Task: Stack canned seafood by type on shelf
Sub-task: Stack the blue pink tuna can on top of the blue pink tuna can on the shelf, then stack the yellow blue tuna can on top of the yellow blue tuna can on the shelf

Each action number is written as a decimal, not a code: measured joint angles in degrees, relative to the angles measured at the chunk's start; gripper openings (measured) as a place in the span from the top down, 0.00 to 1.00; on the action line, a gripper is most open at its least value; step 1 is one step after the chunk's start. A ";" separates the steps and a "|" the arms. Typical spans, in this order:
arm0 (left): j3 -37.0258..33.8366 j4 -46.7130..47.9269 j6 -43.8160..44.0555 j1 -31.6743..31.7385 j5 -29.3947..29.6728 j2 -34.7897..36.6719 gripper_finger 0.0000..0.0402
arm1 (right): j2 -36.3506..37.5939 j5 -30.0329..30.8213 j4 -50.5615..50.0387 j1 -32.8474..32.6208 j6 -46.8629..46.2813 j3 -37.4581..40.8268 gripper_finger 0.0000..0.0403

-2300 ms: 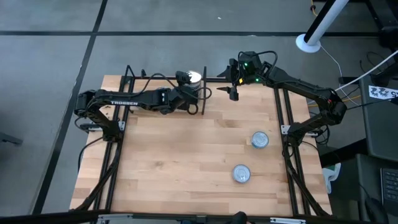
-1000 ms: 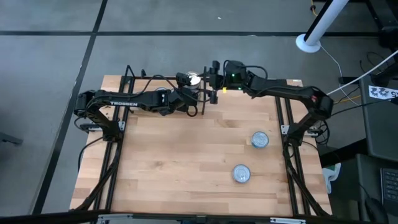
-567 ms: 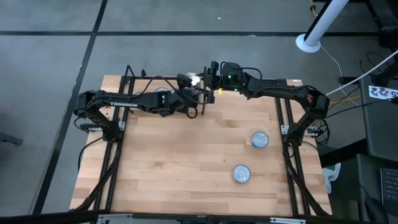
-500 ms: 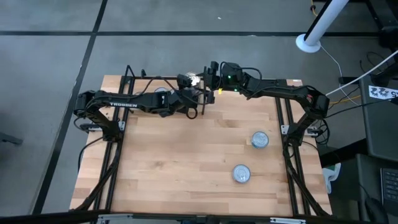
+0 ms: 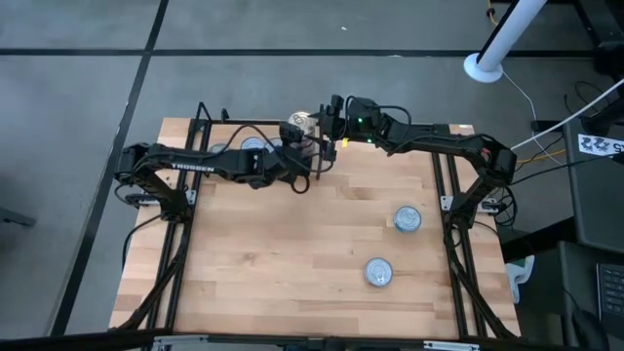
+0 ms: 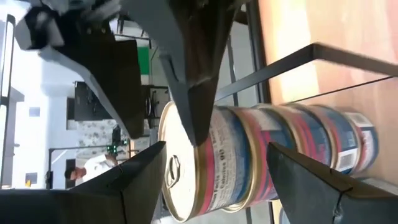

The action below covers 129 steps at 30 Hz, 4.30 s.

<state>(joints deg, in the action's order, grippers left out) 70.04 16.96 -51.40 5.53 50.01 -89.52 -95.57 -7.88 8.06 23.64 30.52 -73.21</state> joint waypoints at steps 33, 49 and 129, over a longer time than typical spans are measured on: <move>0.02 0.56 40.17 -13.81 -0.45 3.54 0.32 | 33.14 -0.70 -66.76 -13.35 -14.93 0.02 0.32; 0.02 0.62 43.15 -13.81 -0.45 3.52 0.32 | 32.83 7.04 -78.47 -38.25 -48.21 12.98 0.32; 0.00 0.40 48.48 -13.83 -6.43 3.48 0.32 | 27.06 28.36 -45.35 -51.71 -64.83 43.74 0.97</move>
<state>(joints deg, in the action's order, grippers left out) 70.04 17.37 -2.92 -8.29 43.57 -86.04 -68.51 20.48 -37.29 -28.08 -34.30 -29.47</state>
